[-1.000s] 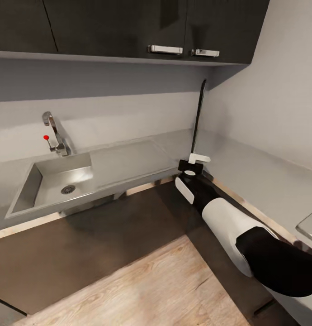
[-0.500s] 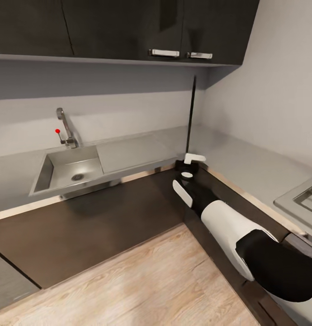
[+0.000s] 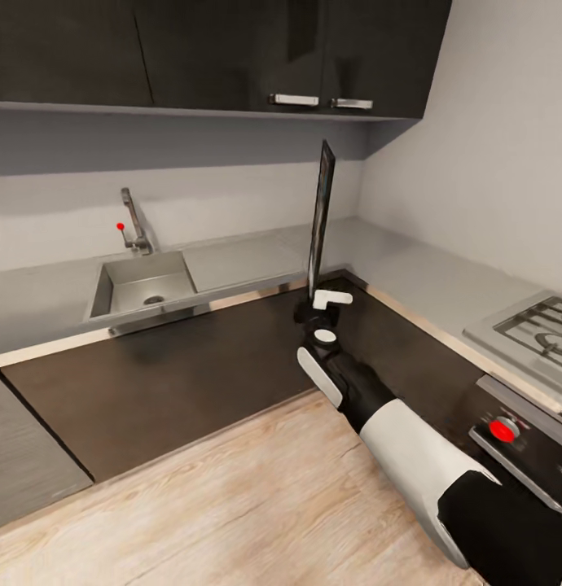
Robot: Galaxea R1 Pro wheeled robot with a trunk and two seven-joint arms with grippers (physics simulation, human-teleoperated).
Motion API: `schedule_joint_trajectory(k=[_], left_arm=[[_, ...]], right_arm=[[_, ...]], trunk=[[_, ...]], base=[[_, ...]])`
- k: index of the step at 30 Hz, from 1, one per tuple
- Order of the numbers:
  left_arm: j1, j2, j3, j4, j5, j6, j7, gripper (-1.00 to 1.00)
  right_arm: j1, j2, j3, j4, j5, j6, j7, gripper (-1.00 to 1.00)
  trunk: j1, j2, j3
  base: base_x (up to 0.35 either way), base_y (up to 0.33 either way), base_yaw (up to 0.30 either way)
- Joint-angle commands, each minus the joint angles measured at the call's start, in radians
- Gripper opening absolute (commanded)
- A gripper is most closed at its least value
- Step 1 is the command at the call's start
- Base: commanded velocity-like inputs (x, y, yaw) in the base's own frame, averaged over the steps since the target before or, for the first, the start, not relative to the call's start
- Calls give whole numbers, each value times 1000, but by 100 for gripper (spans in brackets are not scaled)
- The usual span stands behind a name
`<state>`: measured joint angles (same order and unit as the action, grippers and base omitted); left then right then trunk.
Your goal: Pick up the poster from the kitchen countertop and hang it on one of the wall nails in the kitchen.
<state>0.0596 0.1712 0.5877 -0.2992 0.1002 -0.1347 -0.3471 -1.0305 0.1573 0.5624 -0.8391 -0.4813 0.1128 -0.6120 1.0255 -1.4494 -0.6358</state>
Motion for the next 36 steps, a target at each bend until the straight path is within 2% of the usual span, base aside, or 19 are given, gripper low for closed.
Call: schedule_joint_trajectory(k=[1, 3, 8, 11, 13, 14, 16, 17, 18, 19, 20, 22, 23, 25, 27, 28, 30, 31, 36], left_arm=[[0, 0, 2, 0, 10, 2, -7, 100], [0, 1, 2, 0, 10, 2, -7, 100], [0, 11, 3, 1, 12, 1, -8, 100], [0, 17, 3, 1, 14, 1, -9, 100], [0, 22, 3, 0, 15, 1, -15, 100], [0, 24, 3, 0, 15, 1, -22, 100], [0, 33, 2, -2, 16, 2, -63, 100], [0, 40, 2, -4, 15, 3, -108, 100], [0, 50, 1, -7, 15, 3, -161, 100], [0, 54, 0, -8, 15, 3, -186, 100], [0, 61, -2, -12, 16, 3, -227, 100], [0, 68, -4, -54, 16, 4, -292, 100], [0, 69, -5, -71, 16, 4, -305, 100], [0, 71, -5, -136, 16, 8, -349, 100], [0, 72, -6, -158, 15, 9, -365, 100], [0, 72, -6, -172, 14, 9, -376, 100], [0, 72, -7, -179, 13, 9, -385, 100], [0, 72, -7, -182, 12, 8, -390, 100], [0, 73, -7, -184, 10, 6, -398, 100]], right_arm=[[8, -1, 3, -19, -1, 13, -6, -100], [30, -3, 3, -64, 0, 28, -6, -100], [64, -4, 15, -94, 2, 36, -6, -100], [93, -6, 61, -141, 2, 38, -6, -100], [134, -9, 100, -215, 3, 44, -7, -100], [145, -10, 106, -235, 3, 49, -6, -100], [182, -21, 117, -304, 3, 80, -5, -100], [211, -33, 121, -357, 3, 106, -3, -100], [244, -56, 123, -413, 3, 127, 21, -100], [259, -71, 124, -437, 3, 134, 43, -100], [281, -106, 126, -473, 3, 144, 100, -100], [314, -180, 127, -511, 2, 151, 271, -100], [323, -196, 127, -516, 1, 150, 312, -100], [363, -246, 124, -529, 1, 131, 461, -100], [383, -271, 122, -530, 1, 115, 531, -100], [402, -294, 122, -530, 0, 97, 599, -100], [421, -314, 121, -529, 1, 78, 663, -100], [435, -330, 121, -528, 1, 59, 720, -100], [465, -370, 120, -498, 0, 25, 879, -100]], trunk=[[-1, -1, -1], [-1, -1, -1], [-1, -1, -1], [-1, -1, -1], [-1, -1, -1], [-1, -1, -1], [-1, -1, -1], [-1, -1, -1], [-1, -1, -1], [-1, -1, -1], [-1, -1, -1], [-1, -1, -1], [-1, -1, -1], [-1, -1, -1], [-1, -1, -1], [-1, -1, -1], [-1, -1, -1], [-1, -1, -1], [-1, -1, -1]], base=[[-336, 0, 0], [-336, 0, 0], [-336, 0, 0], [-319, 0, 0], [-180, 0, 0], [-113, 0, 0], [-65, 0, 0], [-37, 0, 0], [-24, 0, 0], [-19, 0, 0], [-12, 0, 0], [-6, 0, 0], [-4, 0, 0], [-2, 0, 0], [-1, 0, 0], [0, 0, 0], [0, 0, 0], [0, 0, 0], [0, 0, 0]])
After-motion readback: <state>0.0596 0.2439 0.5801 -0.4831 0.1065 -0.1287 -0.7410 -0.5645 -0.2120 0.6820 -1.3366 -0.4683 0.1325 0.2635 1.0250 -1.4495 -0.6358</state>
